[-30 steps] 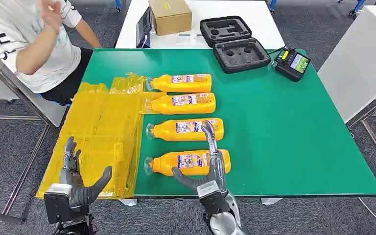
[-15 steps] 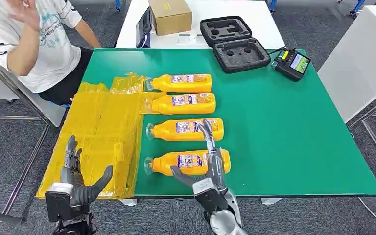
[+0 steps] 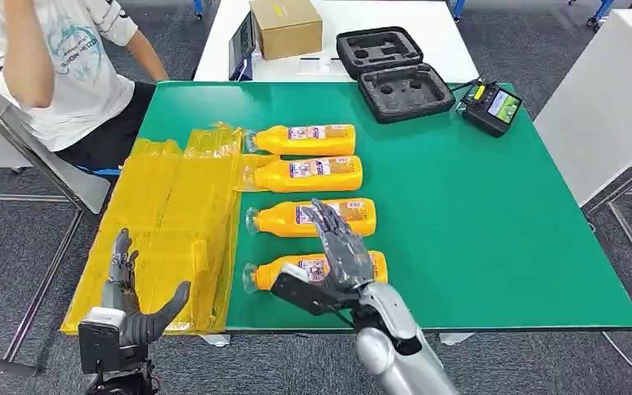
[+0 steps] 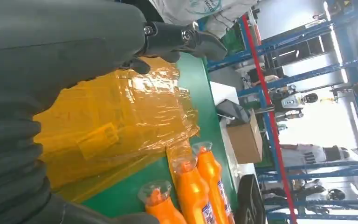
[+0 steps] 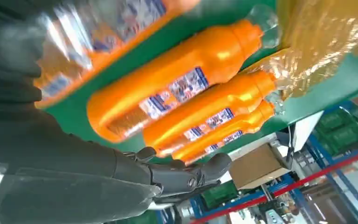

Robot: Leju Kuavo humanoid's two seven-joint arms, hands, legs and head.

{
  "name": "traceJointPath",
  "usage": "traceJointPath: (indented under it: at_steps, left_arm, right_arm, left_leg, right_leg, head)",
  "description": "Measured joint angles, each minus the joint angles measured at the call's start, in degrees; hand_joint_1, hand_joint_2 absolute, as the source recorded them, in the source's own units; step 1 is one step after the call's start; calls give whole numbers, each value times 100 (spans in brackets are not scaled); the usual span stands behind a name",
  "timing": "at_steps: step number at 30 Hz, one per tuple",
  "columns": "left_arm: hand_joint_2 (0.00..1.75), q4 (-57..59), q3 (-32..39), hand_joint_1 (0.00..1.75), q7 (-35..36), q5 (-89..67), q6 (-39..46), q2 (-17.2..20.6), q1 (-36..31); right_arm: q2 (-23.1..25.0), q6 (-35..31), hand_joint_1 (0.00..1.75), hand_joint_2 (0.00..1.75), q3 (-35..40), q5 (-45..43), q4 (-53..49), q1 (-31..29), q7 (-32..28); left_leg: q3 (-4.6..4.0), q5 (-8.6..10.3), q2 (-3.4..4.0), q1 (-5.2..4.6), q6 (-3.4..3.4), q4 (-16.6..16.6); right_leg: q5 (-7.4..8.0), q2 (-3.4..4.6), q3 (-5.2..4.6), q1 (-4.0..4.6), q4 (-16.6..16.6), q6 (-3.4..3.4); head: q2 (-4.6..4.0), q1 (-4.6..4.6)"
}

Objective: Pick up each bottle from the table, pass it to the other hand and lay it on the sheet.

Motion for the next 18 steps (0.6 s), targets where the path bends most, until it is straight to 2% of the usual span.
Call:
traceJointPath:
  at_steps: [7,18]
  left_arm:
    - [175,-2,52,0,44,-4,9,4,37]
    - [175,-2,208,0,68,-44,-9,-13,52]
  right_arm:
    - [-114,341,0,175,223,17,387,-584,96]
    - [-188,655,0,175,553,-70,682,-955,175]
  left_leg:
    - [-1,1,0,0,1,0]
    - [-2,1,-1,0,1,0]
  right_leg:
    - [0,-2,0,0,0,0]
    - [-1,-3,-1,0,0,0]
  head:
    - [0,0]
    - [0,-2]
